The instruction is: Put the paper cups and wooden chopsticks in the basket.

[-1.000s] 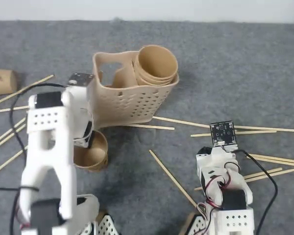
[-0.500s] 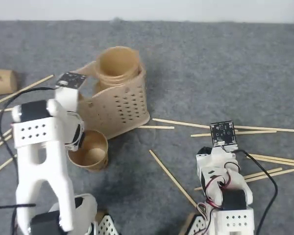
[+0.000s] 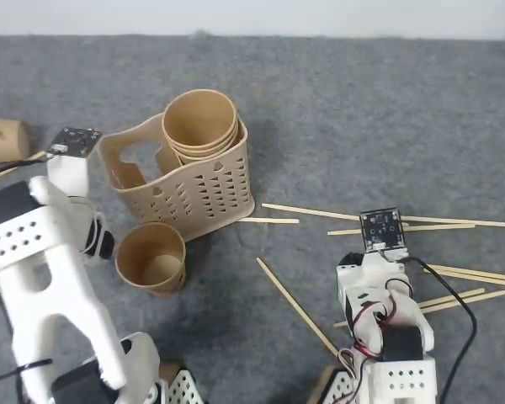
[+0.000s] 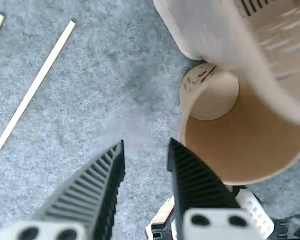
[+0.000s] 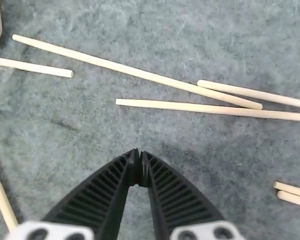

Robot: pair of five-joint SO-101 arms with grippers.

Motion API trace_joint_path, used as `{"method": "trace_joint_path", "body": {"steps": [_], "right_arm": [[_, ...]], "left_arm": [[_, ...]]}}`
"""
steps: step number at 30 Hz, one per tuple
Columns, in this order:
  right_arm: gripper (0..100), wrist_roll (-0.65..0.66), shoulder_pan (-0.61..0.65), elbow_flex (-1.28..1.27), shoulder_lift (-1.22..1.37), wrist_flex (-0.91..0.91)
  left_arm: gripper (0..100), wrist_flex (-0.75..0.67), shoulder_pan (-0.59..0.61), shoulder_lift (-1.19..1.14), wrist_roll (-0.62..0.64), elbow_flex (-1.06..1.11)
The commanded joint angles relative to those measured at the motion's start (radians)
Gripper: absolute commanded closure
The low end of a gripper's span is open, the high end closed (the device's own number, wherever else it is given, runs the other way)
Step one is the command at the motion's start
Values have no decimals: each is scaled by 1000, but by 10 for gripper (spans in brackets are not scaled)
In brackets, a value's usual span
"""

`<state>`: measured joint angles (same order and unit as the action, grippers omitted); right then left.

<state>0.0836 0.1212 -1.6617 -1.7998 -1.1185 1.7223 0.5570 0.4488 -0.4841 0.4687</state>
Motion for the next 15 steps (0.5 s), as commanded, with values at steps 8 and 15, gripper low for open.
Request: {"method": "trace_joint_path", "body": {"steps": [8,15], "right_arm": [[990,29,10,-3,-16,1],[990,31,10,-3,-16,-1]], "left_arm": [[841,34,3,104,-11,-27],[841,29,-115,333,44,133]]}}
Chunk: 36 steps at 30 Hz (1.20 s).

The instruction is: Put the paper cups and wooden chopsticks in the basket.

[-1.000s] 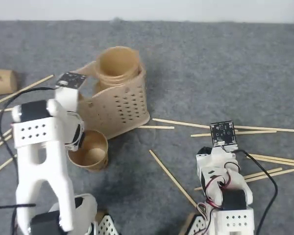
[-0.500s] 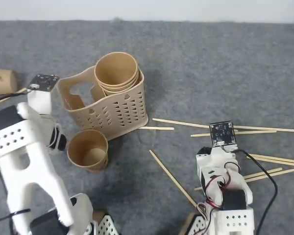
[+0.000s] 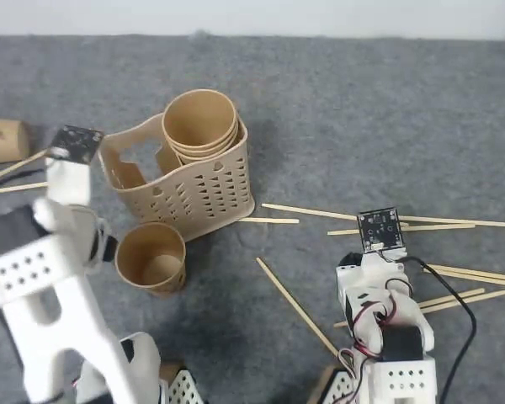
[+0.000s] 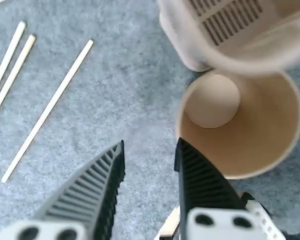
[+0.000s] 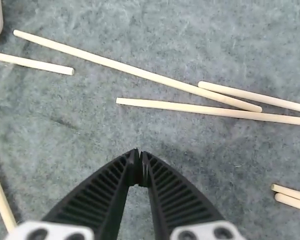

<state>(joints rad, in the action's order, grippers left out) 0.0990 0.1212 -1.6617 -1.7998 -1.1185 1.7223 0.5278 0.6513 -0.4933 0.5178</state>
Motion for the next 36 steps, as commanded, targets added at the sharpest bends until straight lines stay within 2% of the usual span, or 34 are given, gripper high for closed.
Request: {"method": "trace_joint_path", "body": {"steps": [1,8,12,20,28,30,34,36], "right_arm": [[990,15,10,-3,-16,-1],[991,15,10,-2,-16,-12],[991,15,10,-2,-16,-12],[991,15,10,-2,-16,-13],[990,15,10,-2,-16,-13],[990,15,10,-2,-16,-13],[990,15,10,-2,-16,-13],[991,15,10,-2,-16,-13]], "left_arm": [[841,8,-106,155,72,102],[841,-26,-107,178,100,120],[840,-34,-114,75,97,110],[840,-137,-114,-130,97,130],[843,-423,-107,-132,101,384],[868,-471,-107,-132,103,423],[987,-485,-107,-132,103,423],[987,-474,-106,-132,103,407]]}}
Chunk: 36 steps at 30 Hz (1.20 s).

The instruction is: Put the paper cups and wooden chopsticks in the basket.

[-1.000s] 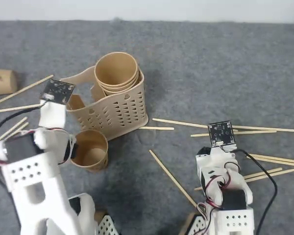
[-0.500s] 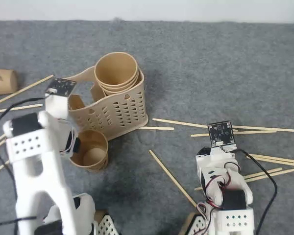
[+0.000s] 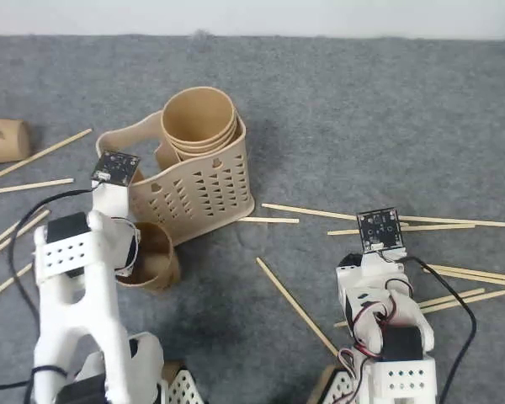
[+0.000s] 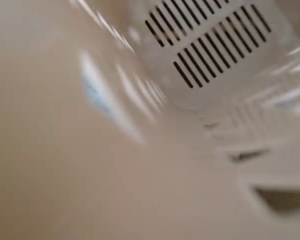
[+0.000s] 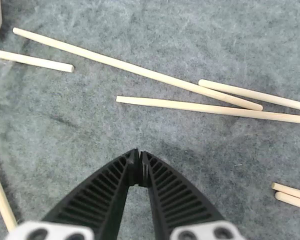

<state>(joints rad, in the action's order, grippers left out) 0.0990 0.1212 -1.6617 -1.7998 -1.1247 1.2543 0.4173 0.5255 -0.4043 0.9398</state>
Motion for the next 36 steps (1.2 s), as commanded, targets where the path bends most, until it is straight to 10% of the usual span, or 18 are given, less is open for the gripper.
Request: {"method": "trace_joint_path", "body": {"steps": [1,9,24,36], "right_arm": [[991,15,10,-2,-16,-7],[991,15,10,-2,-16,-7],[991,15,10,-2,-16,-7],[991,15,10,-2,-16,-7]], "left_arm": [[988,11,5,-6,12,-24],[988,198,25,-6,8,-151],[988,244,459,-6,18,-524],[988,325,446,-8,462,-871]]}}
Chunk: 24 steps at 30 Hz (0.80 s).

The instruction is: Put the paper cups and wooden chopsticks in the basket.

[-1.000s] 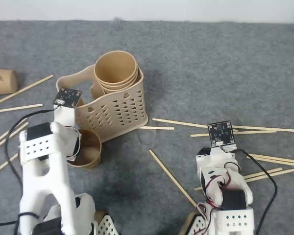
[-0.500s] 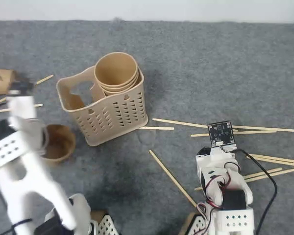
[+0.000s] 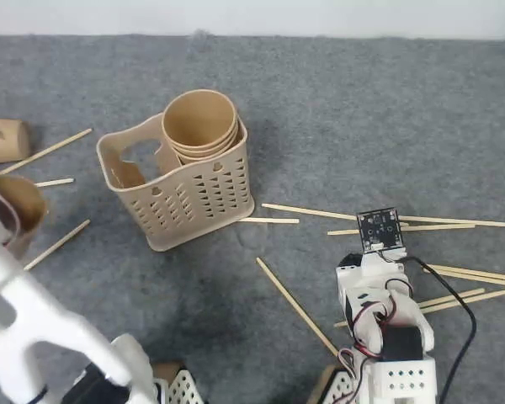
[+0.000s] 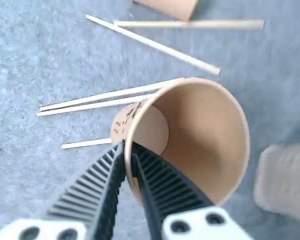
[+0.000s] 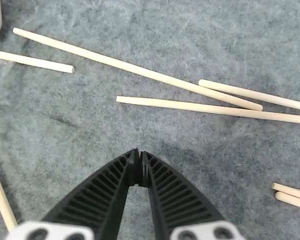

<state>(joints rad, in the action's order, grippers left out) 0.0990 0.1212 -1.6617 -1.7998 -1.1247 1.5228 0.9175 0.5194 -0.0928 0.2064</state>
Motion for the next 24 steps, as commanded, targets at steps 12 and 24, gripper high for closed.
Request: {"method": "trace_joint_path", "body": {"steps": [12,24], "right_arm": [[991,15,10,-2,-16,-7],[991,15,10,-2,-16,-7]], "left_arm": [[987,75,-365,-9,770,-516],[985,-104,-845,-11,888,-542]]}}
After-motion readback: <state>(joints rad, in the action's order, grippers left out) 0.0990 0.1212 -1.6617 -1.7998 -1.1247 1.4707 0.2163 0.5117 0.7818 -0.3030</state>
